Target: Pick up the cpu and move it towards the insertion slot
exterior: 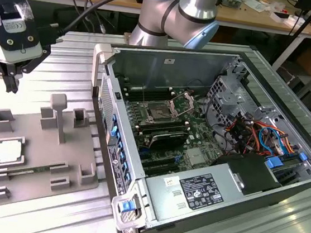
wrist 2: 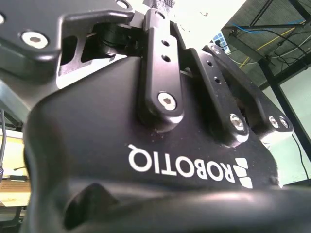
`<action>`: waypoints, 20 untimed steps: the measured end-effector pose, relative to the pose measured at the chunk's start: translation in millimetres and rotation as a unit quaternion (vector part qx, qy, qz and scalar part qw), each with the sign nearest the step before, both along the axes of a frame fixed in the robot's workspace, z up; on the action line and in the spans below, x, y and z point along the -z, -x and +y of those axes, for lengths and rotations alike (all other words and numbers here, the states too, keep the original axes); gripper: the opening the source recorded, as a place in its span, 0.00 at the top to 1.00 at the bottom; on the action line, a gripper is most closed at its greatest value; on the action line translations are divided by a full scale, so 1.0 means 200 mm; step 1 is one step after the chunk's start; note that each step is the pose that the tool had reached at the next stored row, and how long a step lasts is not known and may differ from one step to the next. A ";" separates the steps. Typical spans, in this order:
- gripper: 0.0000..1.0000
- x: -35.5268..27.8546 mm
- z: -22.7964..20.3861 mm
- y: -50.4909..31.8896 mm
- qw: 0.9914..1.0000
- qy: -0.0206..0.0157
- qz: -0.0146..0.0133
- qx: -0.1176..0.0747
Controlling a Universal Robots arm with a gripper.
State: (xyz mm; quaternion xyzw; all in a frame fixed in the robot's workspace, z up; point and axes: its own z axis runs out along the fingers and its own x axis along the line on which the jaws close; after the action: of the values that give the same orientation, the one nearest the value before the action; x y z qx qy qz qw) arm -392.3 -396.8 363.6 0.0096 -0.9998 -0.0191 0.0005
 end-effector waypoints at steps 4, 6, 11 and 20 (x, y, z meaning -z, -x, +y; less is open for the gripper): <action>0.89 0.004 0.000 0.000 1.000 0.000 0.000 0.000; 0.89 0.013 0.000 0.000 1.000 0.000 0.000 0.000; 0.89 0.016 0.000 0.000 1.000 0.000 0.000 0.000; 0.89 0.026 0.000 0.000 1.000 0.000 0.000 0.000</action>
State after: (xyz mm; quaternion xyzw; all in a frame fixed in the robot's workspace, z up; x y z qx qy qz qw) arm -392.4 -396.8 358.4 0.0096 -0.9998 -0.0191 0.0004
